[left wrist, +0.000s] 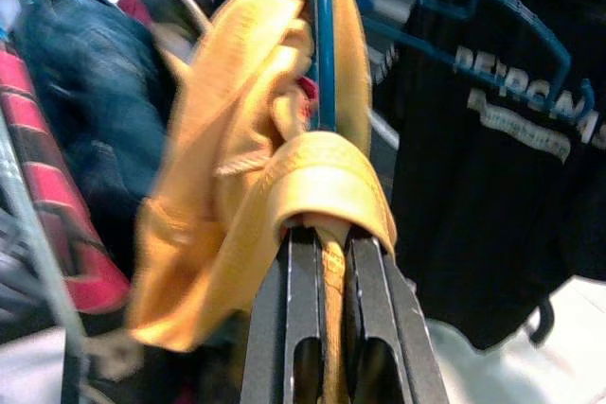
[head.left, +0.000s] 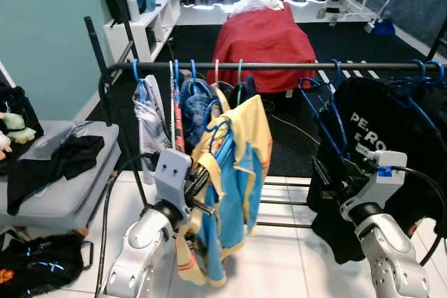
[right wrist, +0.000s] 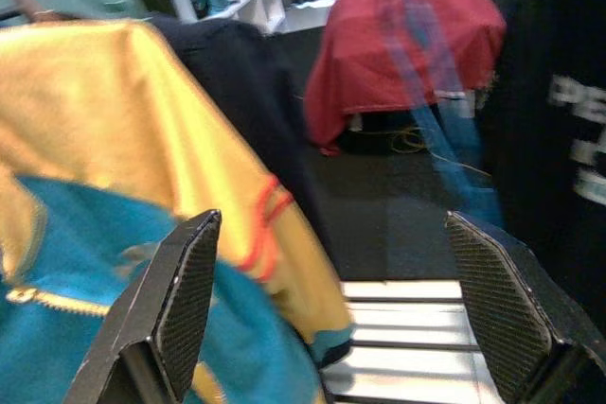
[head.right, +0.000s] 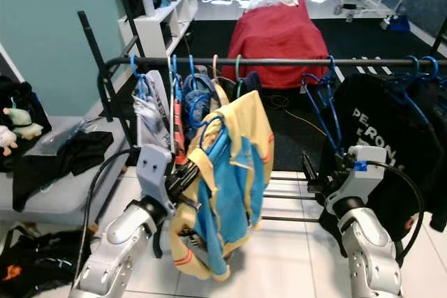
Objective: Hang hanger
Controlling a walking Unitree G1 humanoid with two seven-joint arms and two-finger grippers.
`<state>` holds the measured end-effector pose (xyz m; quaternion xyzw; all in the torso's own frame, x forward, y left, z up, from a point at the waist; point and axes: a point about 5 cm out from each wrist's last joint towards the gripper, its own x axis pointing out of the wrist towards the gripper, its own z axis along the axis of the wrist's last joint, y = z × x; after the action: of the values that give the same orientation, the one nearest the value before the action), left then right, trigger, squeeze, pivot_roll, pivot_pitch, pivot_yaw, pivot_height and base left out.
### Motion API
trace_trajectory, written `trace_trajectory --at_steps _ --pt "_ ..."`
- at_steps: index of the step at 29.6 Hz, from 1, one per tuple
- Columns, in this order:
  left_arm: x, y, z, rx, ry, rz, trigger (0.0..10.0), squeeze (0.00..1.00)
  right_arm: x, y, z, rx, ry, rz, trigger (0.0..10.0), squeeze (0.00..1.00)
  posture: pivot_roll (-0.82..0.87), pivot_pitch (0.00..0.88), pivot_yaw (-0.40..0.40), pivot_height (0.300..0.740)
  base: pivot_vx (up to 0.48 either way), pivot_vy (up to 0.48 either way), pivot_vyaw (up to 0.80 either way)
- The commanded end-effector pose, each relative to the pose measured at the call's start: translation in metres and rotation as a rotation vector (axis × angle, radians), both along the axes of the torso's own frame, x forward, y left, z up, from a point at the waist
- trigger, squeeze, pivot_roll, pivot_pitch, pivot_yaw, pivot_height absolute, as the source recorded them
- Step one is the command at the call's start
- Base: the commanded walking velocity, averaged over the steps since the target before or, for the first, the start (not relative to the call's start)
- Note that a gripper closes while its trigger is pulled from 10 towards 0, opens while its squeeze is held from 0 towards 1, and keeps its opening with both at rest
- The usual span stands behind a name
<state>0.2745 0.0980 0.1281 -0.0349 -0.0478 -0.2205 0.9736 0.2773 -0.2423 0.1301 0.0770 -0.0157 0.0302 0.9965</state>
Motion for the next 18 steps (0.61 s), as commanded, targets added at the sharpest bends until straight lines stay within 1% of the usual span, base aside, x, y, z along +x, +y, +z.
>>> trace_trajectory --at_steps 1,9,11,13,15,16,17,18 --pt "0.001 -0.003 0.007 -0.009 -0.023 -0.001 10.0 0.0 0.0 0.0 -0.001 -0.002 0.007 0.002 10.0 0.0 -0.1 0.0 0.03 0.74 0.0 -0.446 0.0" --pt "0.001 -0.003 0.007 -0.011 -0.017 0.006 10.0 0.0 0.0 0.0 -0.001 -0.001 0.008 0.003 10.0 0.0 -0.1 0.0 0.027 0.74 0.0 -0.443 0.0" --pt "0.005 0.0 0.007 -0.005 -0.018 0.041 10.0 0.0 0.0 0.0 -0.001 -0.003 0.009 0.004 10.0 0.0 -0.1 0.0 0.027 0.74 0.0 0.0 0.0" --pt "0.005 0.0 0.007 -0.005 -0.018 0.041 10.0 0.0 0.0 0.0 -0.001 -0.003 0.009 0.004 10.0 0.0 -0.1 0.0 0.027 0.74 0.0 0.0 0.0" --pt "0.009 0.005 0.008 0.002 -0.016 0.085 10.0 0.0 0.0 0.0 -0.002 -0.004 0.009 0.005 10.0 0.0 -0.1 0.0 0.029 0.74 0.0 0.0 0.0" --pt "0.009 0.005 0.008 0.002 -0.016 0.085 10.0 0.0 0.0 0.0 -0.002 -0.004 0.009 0.005 10.0 0.0 -0.1 0.0 0.029 0.74 0.0 0.0 0.0" --pt "0.011 0.008 0.008 0.003 -0.013 0.106 10.0 0.0 0.0 0.001 -0.002 -0.006 0.007 0.01 10.0 0.0 -0.1 0.0 0.029 0.74 0.0 0.0 0.0" --pt "0.013 0.012 0.008 0.006 -0.011 0.124 10.0 0.0 -0.001 0.002 -0.001 -0.016 0.004 0.023 10.0 0.0 -0.1 0.0 0.029 0.74 0.0 0.0 0.79"
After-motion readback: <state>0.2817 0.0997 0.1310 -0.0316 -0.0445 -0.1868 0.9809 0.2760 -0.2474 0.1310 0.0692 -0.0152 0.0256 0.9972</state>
